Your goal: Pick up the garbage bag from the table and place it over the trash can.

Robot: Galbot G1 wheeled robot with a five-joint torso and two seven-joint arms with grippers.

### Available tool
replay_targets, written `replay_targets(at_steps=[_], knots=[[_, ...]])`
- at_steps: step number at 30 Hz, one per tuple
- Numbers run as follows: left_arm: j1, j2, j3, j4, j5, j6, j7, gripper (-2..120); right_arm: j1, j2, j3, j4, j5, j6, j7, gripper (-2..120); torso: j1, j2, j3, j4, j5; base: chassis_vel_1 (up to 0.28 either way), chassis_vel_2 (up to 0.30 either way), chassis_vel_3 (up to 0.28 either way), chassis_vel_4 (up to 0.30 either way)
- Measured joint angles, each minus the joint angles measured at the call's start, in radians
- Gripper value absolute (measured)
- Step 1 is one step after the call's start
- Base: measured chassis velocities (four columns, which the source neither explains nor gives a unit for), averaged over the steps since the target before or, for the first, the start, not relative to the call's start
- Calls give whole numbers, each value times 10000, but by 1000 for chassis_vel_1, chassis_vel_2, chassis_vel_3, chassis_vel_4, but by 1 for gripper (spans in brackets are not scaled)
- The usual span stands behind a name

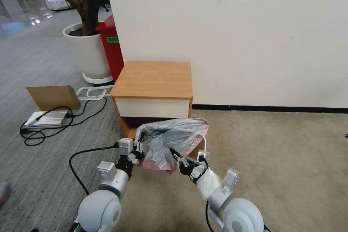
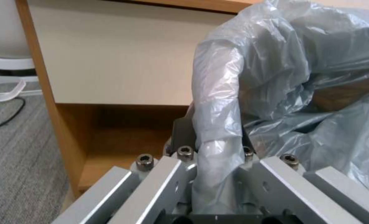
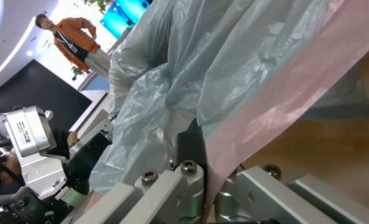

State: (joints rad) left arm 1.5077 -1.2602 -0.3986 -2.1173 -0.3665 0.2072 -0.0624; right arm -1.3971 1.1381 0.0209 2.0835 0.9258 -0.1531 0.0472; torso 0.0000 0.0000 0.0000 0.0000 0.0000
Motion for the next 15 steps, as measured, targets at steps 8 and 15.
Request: replay_targets(at_steps=[8,15], knots=[[-177,-4,-295,132,-221,23,-51,3,-183,-104,154,191,-40,57,-43,0,0,0,0,0,-1,0,0,0,0],[-331,-4,-607,176,-650,172,-117,3,-391,-430,521,424,-32,101,-111,0,0,1,0,0,1,0,0,0,0]])
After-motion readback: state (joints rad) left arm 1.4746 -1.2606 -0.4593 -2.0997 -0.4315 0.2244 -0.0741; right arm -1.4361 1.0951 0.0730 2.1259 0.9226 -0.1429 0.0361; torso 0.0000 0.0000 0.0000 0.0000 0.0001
